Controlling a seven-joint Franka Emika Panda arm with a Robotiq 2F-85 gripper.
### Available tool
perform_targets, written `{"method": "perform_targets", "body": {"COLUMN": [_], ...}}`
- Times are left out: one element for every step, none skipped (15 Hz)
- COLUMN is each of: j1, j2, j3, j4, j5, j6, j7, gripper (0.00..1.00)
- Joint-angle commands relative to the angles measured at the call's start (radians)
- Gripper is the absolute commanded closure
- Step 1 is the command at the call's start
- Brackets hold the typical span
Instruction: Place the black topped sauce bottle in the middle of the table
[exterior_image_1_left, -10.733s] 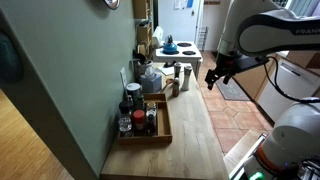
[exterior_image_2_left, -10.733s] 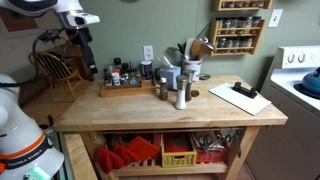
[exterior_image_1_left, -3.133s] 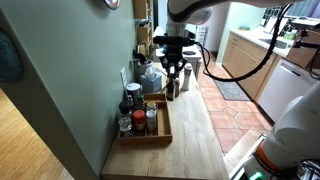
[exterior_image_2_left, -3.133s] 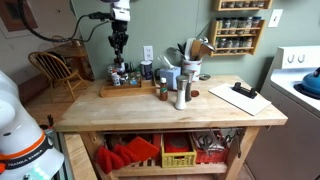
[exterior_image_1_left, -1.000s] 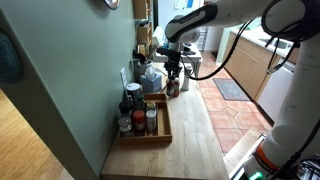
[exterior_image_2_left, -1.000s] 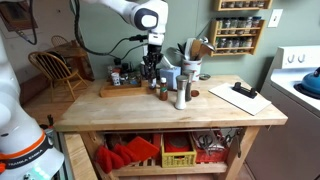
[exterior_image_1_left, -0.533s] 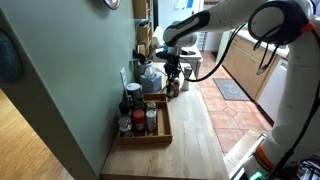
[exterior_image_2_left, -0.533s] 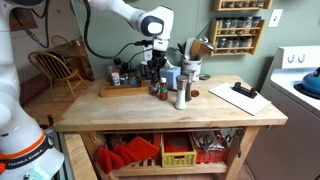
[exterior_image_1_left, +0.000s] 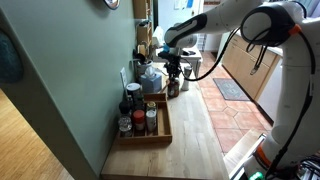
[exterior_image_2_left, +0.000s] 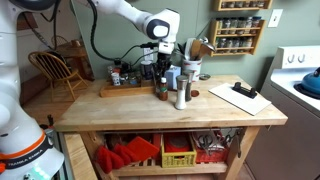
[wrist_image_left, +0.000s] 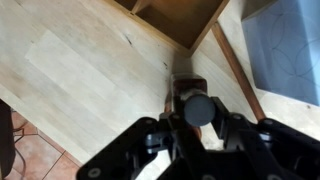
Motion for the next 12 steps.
{"method": "perform_targets", "body": {"j1": [-0.021, -0.024, -0.027, -0.028, -0.030, -0.028, -0.027, -0.024, -0.022, -0.019, -0.017, -0.014], "j2": [0.018, 0.020, 0.023, 0.026, 0.029, 0.032, 0.036, 0.039, 0.042, 0.044, 0.047, 0.048], "j3": [-0.011, -0.014, -0.016, -0.017, -0.017, -0.017, -0.015, -0.015, -0.014, -0.014, -0.014, -0.014], "j4": [0.034, 0.038, 0.041, 0.045, 0.047, 0.048, 0.049, 0.049, 0.049, 0.048, 0.048, 0.047], "j5": [0.038, 0.039, 0.041, 0.042, 0.046, 0.051, 0.055, 0.058, 0.059, 0.057, 0.055, 0.052], "j6": [0.007, 0.008, 0.010, 0.006, 0.001, -0.004, -0.013, -0.012, -0.012, -0.008, -0.005, -0.004], "j7": [-0.003, -0.002, -0.001, 0.000, 0.002, 0.008, 0.014, 0.024, 0.027, 0.031, 0.036, 0.042], "gripper": [0.92, 0.92, 0.92, 0.92, 0.92, 0.92, 0.92, 0.92, 0.92, 0.92, 0.92, 0.92]}}
